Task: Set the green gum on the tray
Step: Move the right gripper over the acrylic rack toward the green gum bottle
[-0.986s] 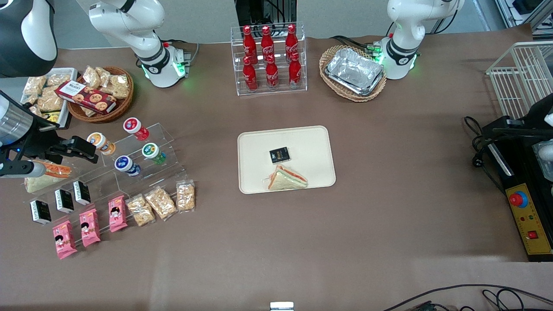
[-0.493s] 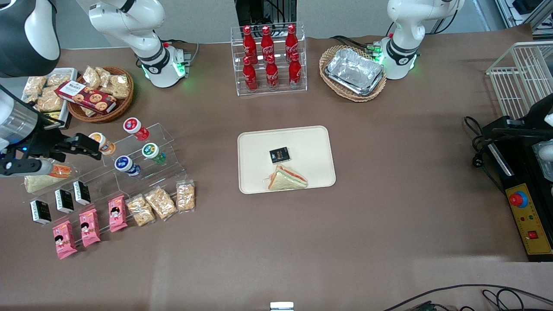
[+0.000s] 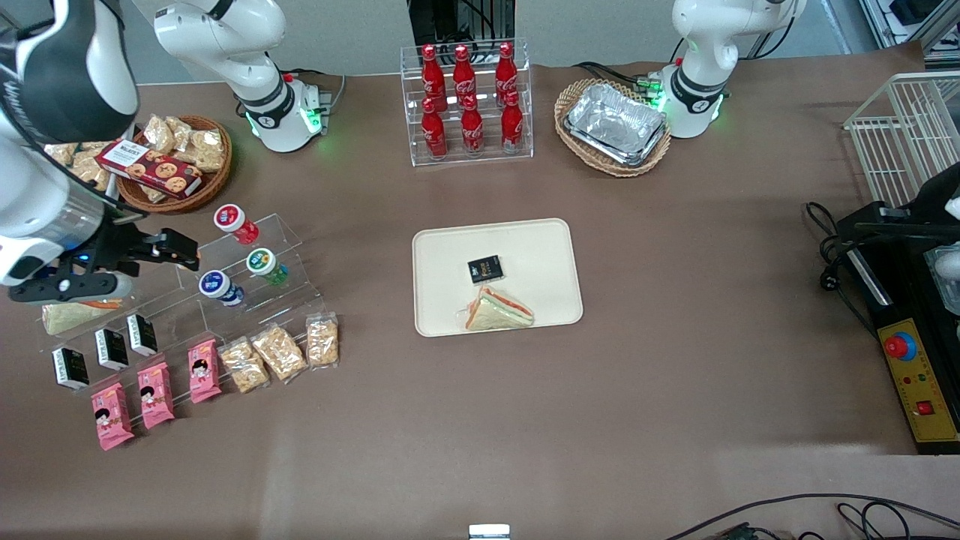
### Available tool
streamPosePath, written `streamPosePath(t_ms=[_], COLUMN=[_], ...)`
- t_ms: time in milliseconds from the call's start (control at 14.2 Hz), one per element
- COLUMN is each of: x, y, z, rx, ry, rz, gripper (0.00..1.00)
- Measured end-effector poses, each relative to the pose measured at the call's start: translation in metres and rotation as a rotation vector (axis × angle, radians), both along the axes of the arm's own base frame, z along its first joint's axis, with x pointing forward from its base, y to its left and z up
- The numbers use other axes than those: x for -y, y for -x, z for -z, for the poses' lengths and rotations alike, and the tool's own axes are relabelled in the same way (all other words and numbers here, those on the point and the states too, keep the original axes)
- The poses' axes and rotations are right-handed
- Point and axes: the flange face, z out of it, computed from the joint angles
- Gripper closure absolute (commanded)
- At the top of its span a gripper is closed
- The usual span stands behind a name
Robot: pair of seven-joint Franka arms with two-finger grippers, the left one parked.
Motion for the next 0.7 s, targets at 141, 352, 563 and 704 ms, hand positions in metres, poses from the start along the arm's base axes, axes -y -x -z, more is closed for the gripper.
streamPosePath(t_ms=[141, 352, 563, 704], x=[-0.004, -0.007, -0.006, -0.005], y=[0.016, 0.042, 0.056, 0.068], z=[0.022, 0.054, 0.082, 0.106], rx=[0.025, 0.032, 0.048, 0.043], ry=[-0.004, -0.006, -0.008, -0.008], rz=[-0.013, -0.023, -0.025, -0.027], gripper=[0.0, 0.0, 0.0, 0.0])
